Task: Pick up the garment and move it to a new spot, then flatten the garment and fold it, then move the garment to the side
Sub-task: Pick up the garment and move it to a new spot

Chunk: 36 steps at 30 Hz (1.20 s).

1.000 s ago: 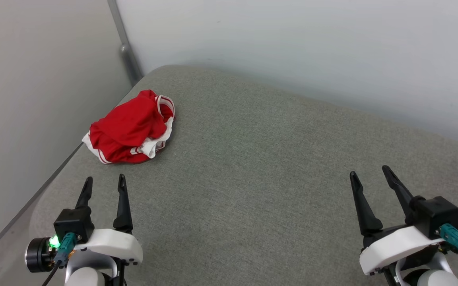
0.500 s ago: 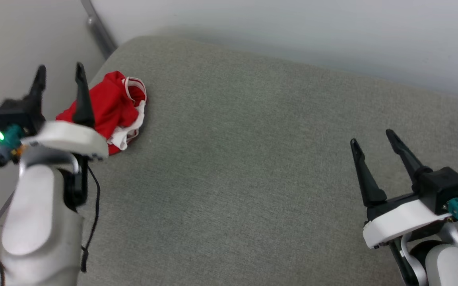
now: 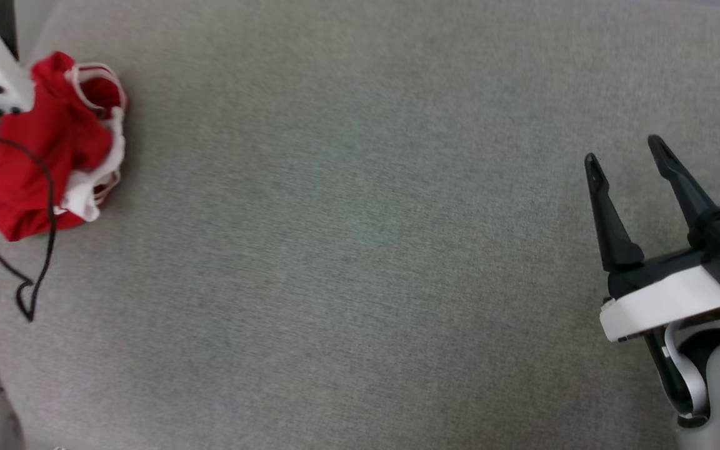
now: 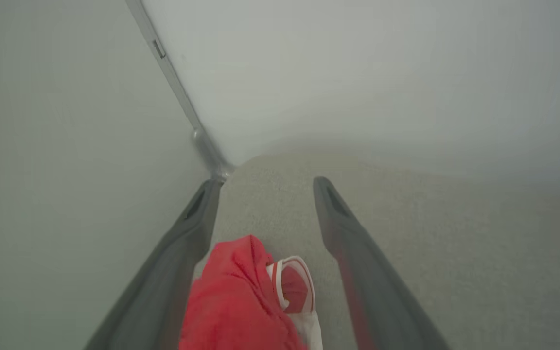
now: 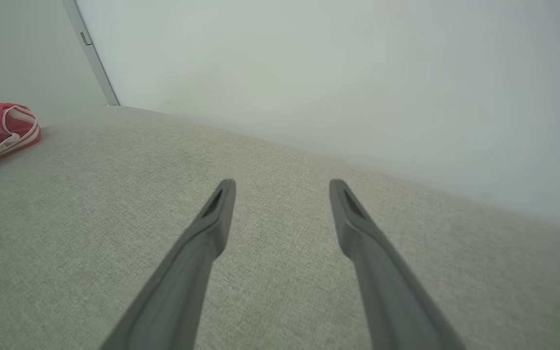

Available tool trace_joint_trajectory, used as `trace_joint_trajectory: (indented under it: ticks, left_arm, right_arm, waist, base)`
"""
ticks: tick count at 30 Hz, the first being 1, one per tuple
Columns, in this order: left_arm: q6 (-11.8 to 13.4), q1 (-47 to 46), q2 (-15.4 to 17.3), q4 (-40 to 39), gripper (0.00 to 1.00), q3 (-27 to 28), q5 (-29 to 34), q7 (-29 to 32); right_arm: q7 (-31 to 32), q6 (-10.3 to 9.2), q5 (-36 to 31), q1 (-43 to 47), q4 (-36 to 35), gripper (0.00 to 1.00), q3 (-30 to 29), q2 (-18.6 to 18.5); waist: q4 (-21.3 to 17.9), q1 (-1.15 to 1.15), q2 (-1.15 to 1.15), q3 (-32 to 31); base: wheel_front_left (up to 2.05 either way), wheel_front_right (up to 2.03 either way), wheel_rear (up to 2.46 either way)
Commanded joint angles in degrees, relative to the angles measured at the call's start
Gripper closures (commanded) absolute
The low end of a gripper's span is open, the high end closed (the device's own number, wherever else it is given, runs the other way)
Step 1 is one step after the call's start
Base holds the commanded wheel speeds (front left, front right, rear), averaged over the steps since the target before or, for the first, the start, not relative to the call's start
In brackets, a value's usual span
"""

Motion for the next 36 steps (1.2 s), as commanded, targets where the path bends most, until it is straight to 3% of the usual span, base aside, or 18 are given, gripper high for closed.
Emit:
trace_joint_trajectory:
  ticks: [1,9,16,19,20,21,27,36]
  left_arm:
    - [-0.79,-0.97,1.24,2.76,0.0,-0.29,-1.15,4.05]
    - [-0.94,1.2,4.91,11.57,0.0,0.74,-5.69,20.72]
    - [1.01,6.94,4.16,14.32,0.0,3.15,-9.34,27.44]
    - [1.48,8.75,3.19,14.04,0.87,3.39,-10.08,28.19]
    - [1.48,8.75,3.19,14.04,0.87,3.39,-10.08,28.19]
    - [1.98,9.22,2.96,13.1,1.0,3.59,-10.08,26.91]
    - [3.73,8.39,4.44,9.83,1.0,3.34,-8.15,21.72]
    - [5.7,7.27,6.98,4.54,1.0,2.53,-3.81,7.55]
  right_arm:
    - [-0.48,-0.02,0.51,-1.51,0.29,0.0,0.34,-0.21]
    - [-1.4,-0.02,0.94,-4.25,0.83,0.0,1.27,-0.31]
    - [-1.47,-0.02,1.16,-4.76,0.39,0.0,0.84,-0.53]
    - [-1.35,-0.02,1.07,-4.5,0.08,0.0,0.38,-0.61]
    - [-1.35,-0.02,1.07,-4.5,0.08,0.0,0.38,-0.61]
    - [-1.22,-0.02,0.9,-4.36,-0.06,0.0,0.09,-0.62]
    - [-1.28,-0.02,0.81,-3.69,0.05,0.0,-0.22,-0.27]
    - [-2.57,-0.02,1.12,-0.38,1.89,0.0,-1.35,2.02]
  waist:
    - [-2.27,-0.02,0.0,3.66]
    - [-4.15,-0.02,0.0,6.94]
    - [-5.21,-0.02,0.0,8.38]
    - [-5.27,-0.02,0.0,8.38]
    - [-5.27,-0.02,0.0,8.38]
    - [-5.17,-0.02,0.0,8.02]
    - [-4.75,-0.02,0.0,5.65]
    - [-4.11,-0.02,0.0,-2.88]
  base:
    - [0.0,0.0,0.0]
    - [0.0,0.0,0.0]
    - [0.0,0.0,0.0]
    - [0.0,0.0,0.0]
    - [0.0,0.0,0.0]
    - [0.0,0.0,0.0]
    - [0.0,0.0,0.0]
    - [0.0,0.0,0.0]
